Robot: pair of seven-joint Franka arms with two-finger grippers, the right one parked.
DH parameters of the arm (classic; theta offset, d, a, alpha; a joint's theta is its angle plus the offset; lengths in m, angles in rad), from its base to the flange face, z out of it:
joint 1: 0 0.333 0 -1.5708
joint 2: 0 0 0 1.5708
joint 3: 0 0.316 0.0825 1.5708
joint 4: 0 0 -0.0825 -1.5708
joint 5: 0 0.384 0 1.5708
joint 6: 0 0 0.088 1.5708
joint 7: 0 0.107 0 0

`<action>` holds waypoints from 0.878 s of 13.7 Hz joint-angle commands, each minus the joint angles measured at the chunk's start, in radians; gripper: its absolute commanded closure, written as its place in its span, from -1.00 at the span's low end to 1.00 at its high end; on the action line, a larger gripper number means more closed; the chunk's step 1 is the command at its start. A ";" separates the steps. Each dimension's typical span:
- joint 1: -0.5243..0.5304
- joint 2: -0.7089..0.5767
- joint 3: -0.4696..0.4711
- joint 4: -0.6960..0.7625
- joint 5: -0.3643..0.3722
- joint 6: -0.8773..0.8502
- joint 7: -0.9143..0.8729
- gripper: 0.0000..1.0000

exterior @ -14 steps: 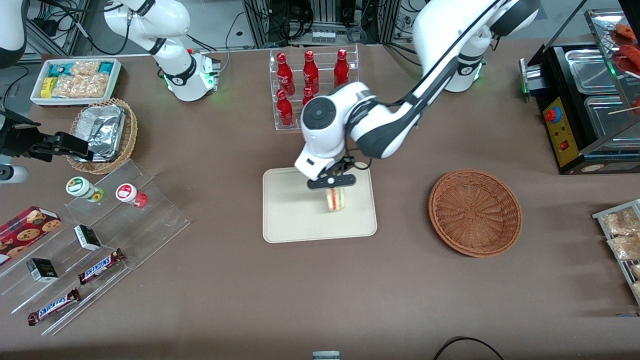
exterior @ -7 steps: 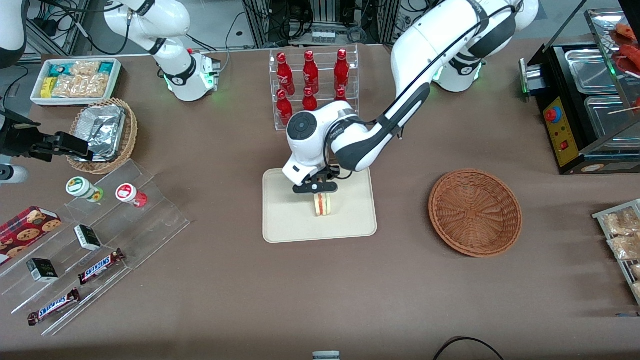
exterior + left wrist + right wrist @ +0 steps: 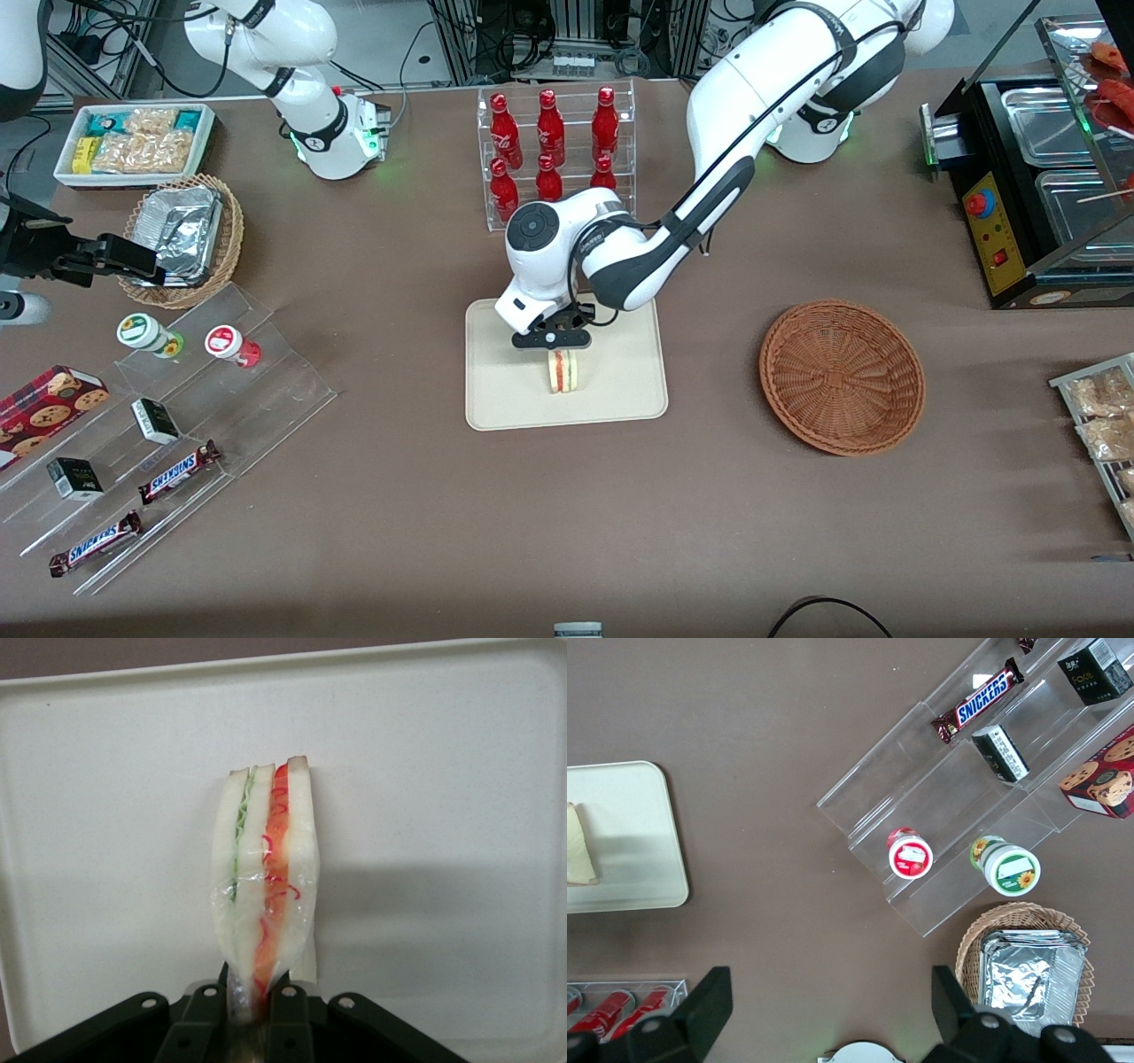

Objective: Place sandwich from basket to tray
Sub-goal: 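Lower the sandwich onto the tray and open the left gripper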

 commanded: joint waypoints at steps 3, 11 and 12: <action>-0.027 0.020 0.021 0.037 0.019 -0.002 -0.001 -0.43; -0.002 -0.075 0.019 0.163 -0.076 -0.242 -0.021 -1.00; 0.027 -0.113 0.019 0.168 -0.104 -0.282 -0.021 -1.00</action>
